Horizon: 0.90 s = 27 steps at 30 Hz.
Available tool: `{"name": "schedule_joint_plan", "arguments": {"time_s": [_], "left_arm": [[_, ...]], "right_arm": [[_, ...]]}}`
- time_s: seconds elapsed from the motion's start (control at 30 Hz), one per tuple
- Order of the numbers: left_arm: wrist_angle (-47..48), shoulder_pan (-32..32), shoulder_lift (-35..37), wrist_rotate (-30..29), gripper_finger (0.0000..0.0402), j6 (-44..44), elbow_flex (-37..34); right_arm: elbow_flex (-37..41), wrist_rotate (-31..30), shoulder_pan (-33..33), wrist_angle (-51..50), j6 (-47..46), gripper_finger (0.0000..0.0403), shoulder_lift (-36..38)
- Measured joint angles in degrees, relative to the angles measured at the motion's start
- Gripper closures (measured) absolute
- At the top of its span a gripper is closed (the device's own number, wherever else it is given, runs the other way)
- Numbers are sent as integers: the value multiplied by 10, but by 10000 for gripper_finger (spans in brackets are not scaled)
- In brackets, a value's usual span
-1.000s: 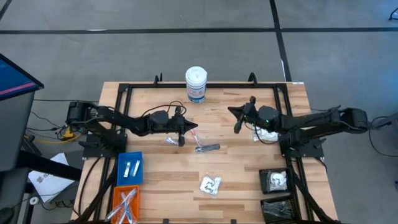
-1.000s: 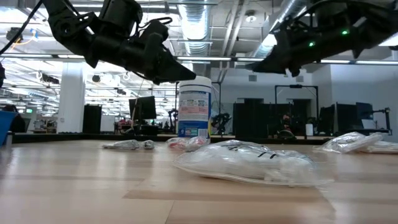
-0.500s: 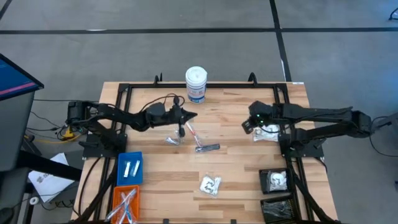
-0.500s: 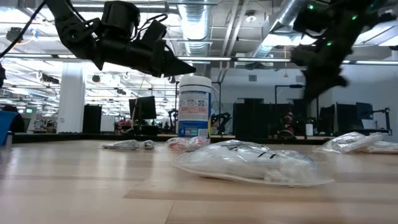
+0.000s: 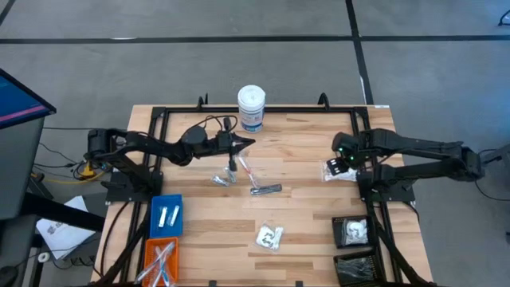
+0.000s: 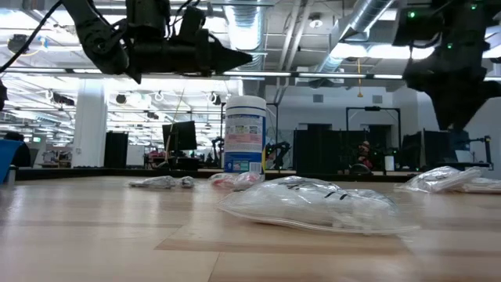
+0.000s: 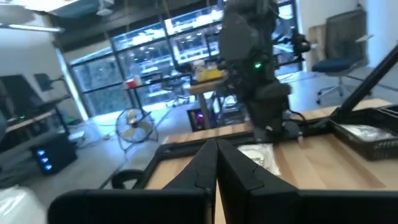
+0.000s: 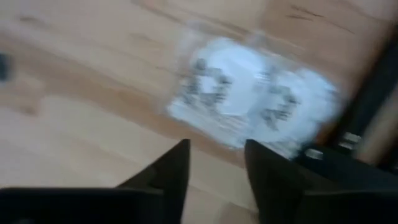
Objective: Pick & Place Travel size toiletries
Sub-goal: Put the white cotton swab pack into the top black bin
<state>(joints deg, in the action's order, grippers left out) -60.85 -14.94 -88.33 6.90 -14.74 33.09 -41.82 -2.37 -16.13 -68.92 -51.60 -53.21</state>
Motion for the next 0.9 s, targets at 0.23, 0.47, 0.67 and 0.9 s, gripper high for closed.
{"name": "schedule_joint_plan", "arguments": {"time_s": [0.23,0.47,0.67,0.9], "left_arm": [[4,8,-87,42,401,0,42],[4,11,-136,82,401,2,79],[7,12,-122,82,401,4,77],[32,17,-122,82,401,15,76]], "right_arm": [[35,-22,-44,25,-7,167,-8],[113,-5,-122,109,51,193,-23],[144,13,-176,157,100,258,-23],[155,48,-212,184,154,361,-23]]}}
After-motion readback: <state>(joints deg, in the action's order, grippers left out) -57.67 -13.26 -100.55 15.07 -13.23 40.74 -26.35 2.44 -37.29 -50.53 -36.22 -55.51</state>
